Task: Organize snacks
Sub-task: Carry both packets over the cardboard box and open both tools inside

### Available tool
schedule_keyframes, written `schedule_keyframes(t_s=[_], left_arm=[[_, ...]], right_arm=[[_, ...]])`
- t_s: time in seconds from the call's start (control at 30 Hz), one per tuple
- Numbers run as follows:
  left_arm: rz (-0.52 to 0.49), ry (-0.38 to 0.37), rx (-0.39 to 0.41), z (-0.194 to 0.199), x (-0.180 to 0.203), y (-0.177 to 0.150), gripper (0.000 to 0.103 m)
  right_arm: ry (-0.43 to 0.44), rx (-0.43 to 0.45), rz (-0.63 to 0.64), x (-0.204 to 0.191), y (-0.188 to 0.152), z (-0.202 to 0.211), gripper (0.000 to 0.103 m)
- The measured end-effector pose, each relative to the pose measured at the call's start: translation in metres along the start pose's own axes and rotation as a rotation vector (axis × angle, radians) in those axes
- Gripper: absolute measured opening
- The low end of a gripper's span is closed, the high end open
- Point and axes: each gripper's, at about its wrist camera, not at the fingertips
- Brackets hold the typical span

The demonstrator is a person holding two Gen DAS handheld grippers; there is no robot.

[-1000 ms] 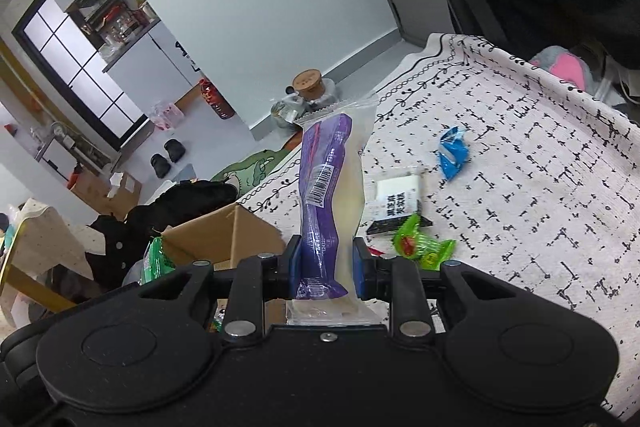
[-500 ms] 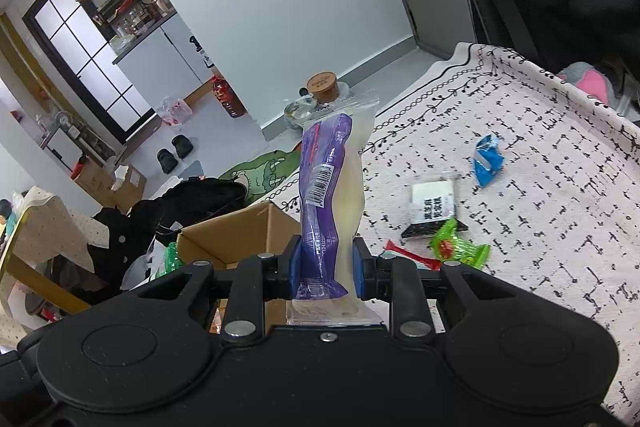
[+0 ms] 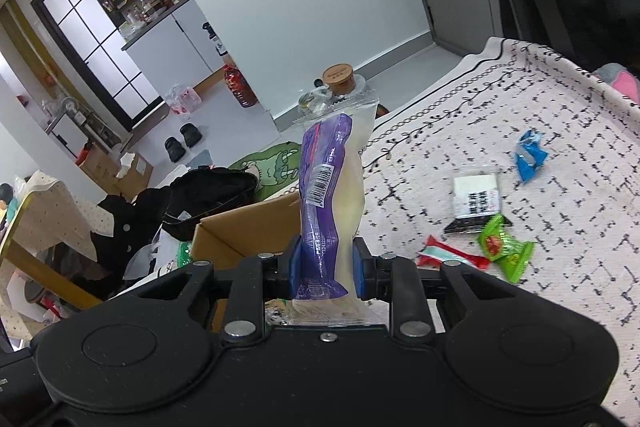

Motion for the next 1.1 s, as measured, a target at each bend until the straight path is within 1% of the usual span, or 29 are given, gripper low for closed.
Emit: schedule_keyframes(t_s=[0.2,0.3,0.33,0.5,0.57,0.6,0.67,0.7,0.73,0.9,0.97,1.1], left_arm=[[0.049,-0.002,-0.007,-0.007,-0.020,0.005,0.033],[0.090,-0.001,-0.011,-0.011,-0.027,0.007,0.036],[0.094,-0.008,-0.014,-0.012,-0.028,0.007,0.038],[0.112,-0.016,-0.014,-0.012,-0.034,0.008,0.044],[0.113,-0.017,-0.015,-0.013,-0.035,0.008,0.050],[0.112,-0.016,-0.017,-0.013,-0.034,0.008,0.051],[0.107,-0.010,-0.019,-0.013,-0.033,0.007,0.054],[0.102,-0.002,-0.021,-0.014,-0.032,0.007,0.055],[0.096,0.008,-0.022,-0.014,-0.031,0.007,0.056],[0.080,0.021,-0.032,-0.015,-0.027,0.005,0.063],[0.068,0.028,-0.034,-0.014,-0.022,0.004,0.070],[0.035,0.028,-0.038,-0.013,-0.009,0.002,0.074]], right_arm=[[0.016,-0.024,0.011,-0.015,-0.002,-0.017,0.025],[0.020,-0.036,0.013,-0.020,-0.003,-0.026,0.025],[0.021,-0.039,0.014,-0.022,-0.004,-0.028,0.025],[0.027,-0.053,0.012,-0.028,-0.004,-0.036,0.025],[0.031,-0.065,0.013,-0.030,-0.004,-0.037,0.026],[0.035,-0.070,0.016,-0.030,-0.003,-0.038,0.029],[0.028,-0.055,0.026,-0.030,-0.003,-0.034,0.038],[0.017,-0.048,0.023,-0.029,-0.003,-0.033,0.047],[0.004,-0.038,0.016,-0.026,-0.002,-0.031,0.048],[-0.021,-0.042,-0.010,-0.009,0.001,-0.025,0.048],[-0.034,-0.042,-0.015,-0.004,0.000,-0.022,0.048],[-0.055,-0.040,-0.020,0.006,0.000,-0.016,0.048]])
Point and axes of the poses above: each gripper's, at about its wrist camera, not at the fingertips, and z roughly against the way its jaws point, x to its right, y to its top, and after that the axes turned 8 degrees about -x, right-handed
